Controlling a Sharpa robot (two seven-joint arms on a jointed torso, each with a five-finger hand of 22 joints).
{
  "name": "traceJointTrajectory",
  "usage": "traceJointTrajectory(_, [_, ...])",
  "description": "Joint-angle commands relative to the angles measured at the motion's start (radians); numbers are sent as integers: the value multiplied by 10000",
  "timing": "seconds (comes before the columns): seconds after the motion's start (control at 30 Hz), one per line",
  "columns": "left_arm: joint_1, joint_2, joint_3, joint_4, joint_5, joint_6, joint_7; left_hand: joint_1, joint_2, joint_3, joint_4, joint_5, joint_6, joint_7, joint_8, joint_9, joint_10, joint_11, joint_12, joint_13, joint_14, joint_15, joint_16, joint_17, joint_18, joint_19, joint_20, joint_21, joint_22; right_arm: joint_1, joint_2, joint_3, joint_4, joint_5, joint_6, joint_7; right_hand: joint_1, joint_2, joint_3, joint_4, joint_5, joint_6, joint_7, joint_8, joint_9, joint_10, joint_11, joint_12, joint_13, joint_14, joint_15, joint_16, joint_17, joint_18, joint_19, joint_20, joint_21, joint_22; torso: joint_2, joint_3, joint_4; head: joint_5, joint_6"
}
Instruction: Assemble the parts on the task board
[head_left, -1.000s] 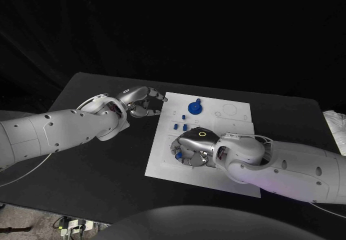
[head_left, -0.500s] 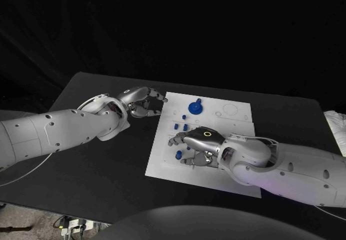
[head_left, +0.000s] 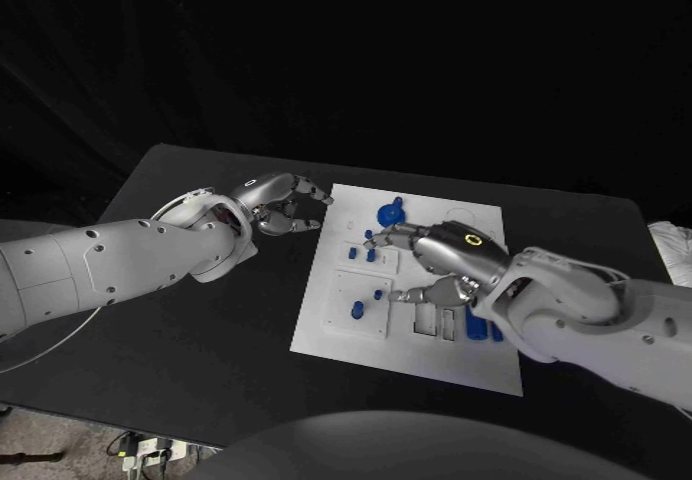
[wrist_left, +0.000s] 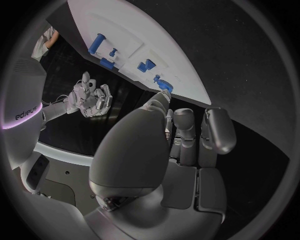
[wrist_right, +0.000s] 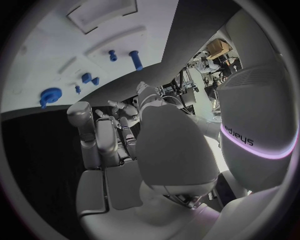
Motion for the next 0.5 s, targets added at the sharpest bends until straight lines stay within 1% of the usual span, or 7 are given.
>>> traceJointTrajectory(0.03, [0, -27, 9, 96, 154, -313, 343, 57, 48, 77, -6, 48, 24, 45, 41, 11, 56, 31, 25, 9, 14, 31, 22, 25, 51, 17, 83, -1, 1642, 381, -631, 6, 250, 1721, -623, 980, 245, 409, 398, -249, 1464, 518, 96, 259, -60, 697, -90, 364, -15, -69, -29, -18, -53, 141, 15, -25, 94, 916, -30, -31, -13, -127, 0])
traceJointTrajectory(0.17, [0, -40, 9, 170, 181, -417, 410, 64, 47, 83, -4, 51, 37, 52, 45, 12, 71, 27, 32, 10, 14, 30, 23, 26, 50, 19, 84, 3, 1643, 824, -1479, -10, 332, 2282, -582, 1071, 211, 489, 776, -324, 1379, 1175, 157, 497, -215, 2467, -328, 1029, -27, -724, -122, -490, -985, 290, -543, -69, -658, 705, -47, -42, -33, -263, 0])
traceJointTrajectory(0.27, [0, -35, 9, 198, 189, -451, 433, 64, 47, 83, -4, 51, 37, 52, 45, 12, 71, 27, 32, 10, 14, 30, 23, 26, 50, 19, 84, 3, 1643, 956, -1835, -30, 275, 2375, -505, 931, 179, 498, 930, -336, 817, 1392, 287, 556, -310, 3634, -614, 1544, 94, -1377, -281, -940, -1795, 458, -1210, -176, -1517, 478, -57, -45, -41, -338, 0])
traceJointTrajectory(0.37, [0, -35, 8, 240, 195, -484, 451, 73, 45, 93, 0, 56, 62, 67, 52, 15, 93, 19, 41, 12, 17, 27, 30, 36, 49, 24, 84, 13, 1646, 1049, -2187, -66, 166, 2333, -293, 545, -109, 475, 857, -239, -332, 1752, 343, 661, -429, 4982, -1140, 2662, 679, -1362, -647, -1031, -1826, 486, -1370, -483, -1804, 407, -69, -55, -50, -432, 0])
traceJointTrajectory(0.4, [-2, -39, 8, 252, 196, -494, 459, 73, 45, 93, 0, 56, 62, 67, 52, 15, 93, 19, 41, 12, 17, 27, 30, 36, 49, 24, 84, 13, 1646, 1067, -2274, -77, 143, 2294, -194, 356, -358, 446, 737, -130, -741, 1981, 327, 732, -472, 5451, -1270, 3310, 1165, -439, -776, -424, -557, 407, -1066, -613, -1461, 516, -70, -54, -56, -465, 0])
traceJointTrajectory(0.43, [-5, -43, 8, 261, 197, -501, 468, 73, 45, 93, 0, 56, 62, 67, 52, 15, 93, 19, 41, 12, 17, 27, 30, 36, 49, 24, 84, 13, 1646, 1081, -2350, -86, 133, 2250, -76, 129, -642, 504, 608, -55, -939, 2340, 299, 895, -440, 7172, -1323, 5094, 3428, 751, -817, 356, 1280, 287, -642, -677, -934, 680, -68, -47, -65, -478, 0])
traceJointTrajectory(0.5, [-15, -49, 8, 271, 200, -506, 478, 82, 48, 106, 3, 66, 83, 82, 57, 17, 112, 14, 48, 12, 20, 23, 34, 43, 50, 24, 84, 12, 1646, 1100, -2465, -99, 149, 2176, 260, -438, -1614, 787, 318, -67, -871, 3180, 152, 1251, -338, 10044, -1376, 8102, 8025, 1930, -871, 1104, 3163, 34, 372, -753, 347, 1057, -75, -41, -76, -526, 0])
